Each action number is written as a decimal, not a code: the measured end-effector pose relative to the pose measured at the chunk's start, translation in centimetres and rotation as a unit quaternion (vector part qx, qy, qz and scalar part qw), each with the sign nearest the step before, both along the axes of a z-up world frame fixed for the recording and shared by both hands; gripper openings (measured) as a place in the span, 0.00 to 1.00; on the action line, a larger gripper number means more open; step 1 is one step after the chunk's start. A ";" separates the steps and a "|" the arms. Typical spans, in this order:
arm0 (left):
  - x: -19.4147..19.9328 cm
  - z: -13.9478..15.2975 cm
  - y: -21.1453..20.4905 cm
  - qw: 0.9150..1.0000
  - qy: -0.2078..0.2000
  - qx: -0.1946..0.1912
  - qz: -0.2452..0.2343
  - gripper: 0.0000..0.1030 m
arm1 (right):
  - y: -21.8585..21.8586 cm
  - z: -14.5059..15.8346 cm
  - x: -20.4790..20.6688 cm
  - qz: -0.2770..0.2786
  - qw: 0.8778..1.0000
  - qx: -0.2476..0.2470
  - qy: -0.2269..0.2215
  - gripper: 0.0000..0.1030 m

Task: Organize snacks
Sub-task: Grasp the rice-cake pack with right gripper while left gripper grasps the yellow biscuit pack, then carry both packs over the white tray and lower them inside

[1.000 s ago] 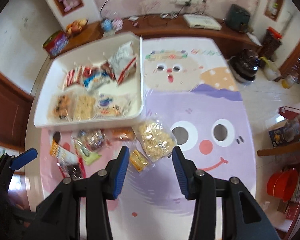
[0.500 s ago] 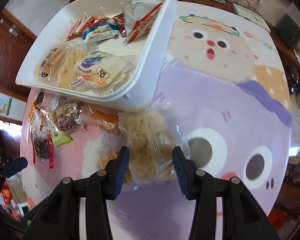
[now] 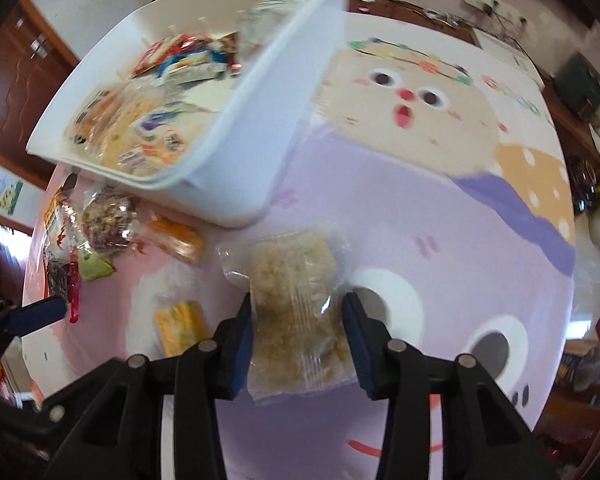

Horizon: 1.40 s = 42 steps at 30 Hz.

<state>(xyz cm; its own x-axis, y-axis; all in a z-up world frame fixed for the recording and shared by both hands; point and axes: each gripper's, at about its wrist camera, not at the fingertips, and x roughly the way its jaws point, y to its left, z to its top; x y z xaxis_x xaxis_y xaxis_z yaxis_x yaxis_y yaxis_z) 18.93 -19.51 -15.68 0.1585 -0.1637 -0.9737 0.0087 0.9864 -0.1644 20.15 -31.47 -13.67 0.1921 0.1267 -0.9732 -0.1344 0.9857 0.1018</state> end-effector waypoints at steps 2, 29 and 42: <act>0.6 -0.6 -1.1 1.000 0.003 0.004 -0.004 0.90 | -1.1 0.0 -0.3 -0.010 1.000 0.001 0.003 0.41; -2.7 -1.0 0.1 0.997 -0.007 0.038 -0.068 0.23 | 0.4 0.4 -3.5 0.001 0.998 0.039 0.040 0.34; -1.6 13.2 8.6 0.985 -0.150 0.039 -0.079 0.23 | 7.9 9.0 -4.1 0.022 0.997 0.078 -0.012 0.34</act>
